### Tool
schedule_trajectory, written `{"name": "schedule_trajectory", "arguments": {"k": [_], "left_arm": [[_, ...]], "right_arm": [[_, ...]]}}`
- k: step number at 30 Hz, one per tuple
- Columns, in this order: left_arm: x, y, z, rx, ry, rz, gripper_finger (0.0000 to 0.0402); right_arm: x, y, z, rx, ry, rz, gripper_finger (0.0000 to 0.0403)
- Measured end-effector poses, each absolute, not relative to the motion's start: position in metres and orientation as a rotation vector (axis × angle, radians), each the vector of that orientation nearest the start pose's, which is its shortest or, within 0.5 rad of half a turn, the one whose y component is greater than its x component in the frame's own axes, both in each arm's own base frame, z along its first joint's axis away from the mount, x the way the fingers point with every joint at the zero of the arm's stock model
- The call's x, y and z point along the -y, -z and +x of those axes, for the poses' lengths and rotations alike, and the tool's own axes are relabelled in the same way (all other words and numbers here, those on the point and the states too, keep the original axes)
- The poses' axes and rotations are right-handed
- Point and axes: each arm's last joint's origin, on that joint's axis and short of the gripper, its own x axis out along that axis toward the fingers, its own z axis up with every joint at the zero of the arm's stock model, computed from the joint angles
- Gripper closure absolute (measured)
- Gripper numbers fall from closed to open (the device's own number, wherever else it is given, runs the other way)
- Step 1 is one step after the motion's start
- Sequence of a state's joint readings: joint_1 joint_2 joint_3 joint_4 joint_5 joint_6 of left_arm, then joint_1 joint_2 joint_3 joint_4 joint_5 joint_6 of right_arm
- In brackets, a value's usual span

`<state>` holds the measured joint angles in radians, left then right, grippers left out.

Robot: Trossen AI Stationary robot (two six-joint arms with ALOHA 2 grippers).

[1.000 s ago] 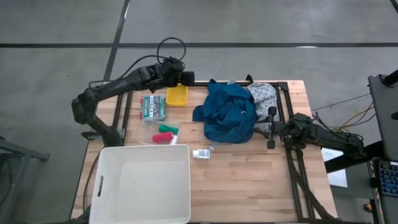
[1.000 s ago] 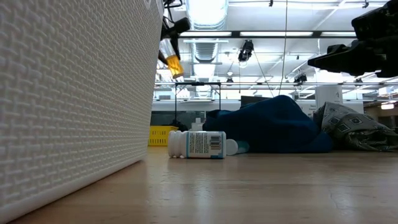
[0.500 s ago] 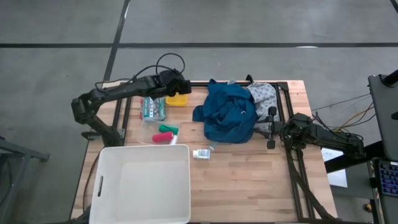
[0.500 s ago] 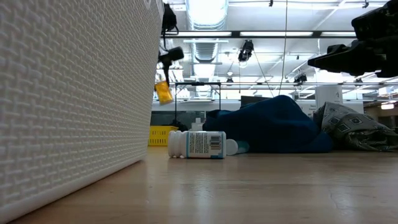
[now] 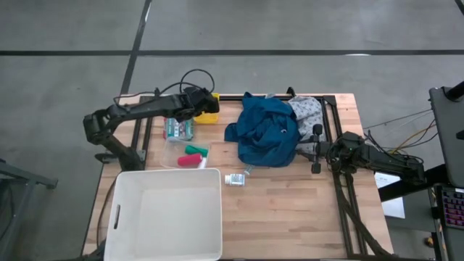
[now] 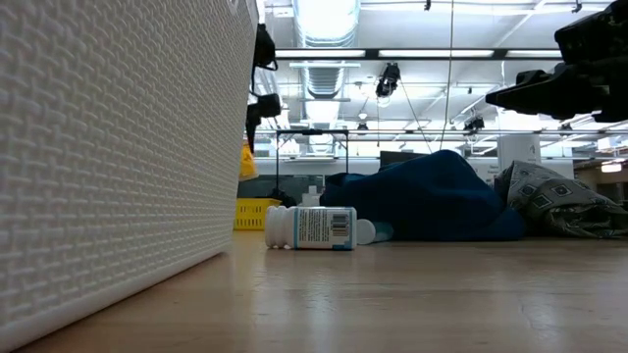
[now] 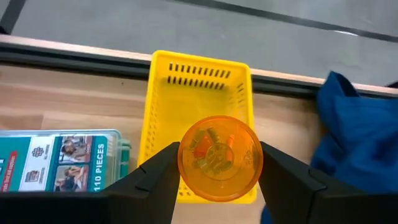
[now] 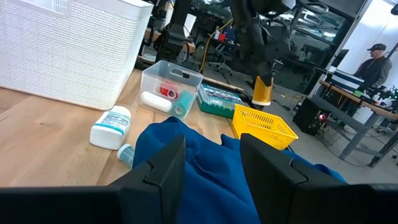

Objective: Pick & place medical supplies in basket/bin
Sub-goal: Put the orange pill bottle into the yellow bin

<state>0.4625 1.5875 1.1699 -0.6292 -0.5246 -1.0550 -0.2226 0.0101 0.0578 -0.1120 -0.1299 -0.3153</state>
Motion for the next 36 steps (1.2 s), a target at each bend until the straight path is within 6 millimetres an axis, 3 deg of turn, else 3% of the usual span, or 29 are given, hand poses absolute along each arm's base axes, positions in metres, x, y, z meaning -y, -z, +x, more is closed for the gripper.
{"name": "schedule_trajectory", "arguments": {"k": [13,36], "left_arm": [[-0.153,-0.203,0.272,-0.403,-1.391,-0.872,0.0207],[-0.15,-0.186,0.264,-0.445,-1.376,-0.882,0.0206]], "right_arm": [[0.017,-0.172,0.093,-0.077,0.082,-0.304,0.0255],[0.017,-0.172,0.093,-0.077,0.082,-0.304,0.0255]]}}
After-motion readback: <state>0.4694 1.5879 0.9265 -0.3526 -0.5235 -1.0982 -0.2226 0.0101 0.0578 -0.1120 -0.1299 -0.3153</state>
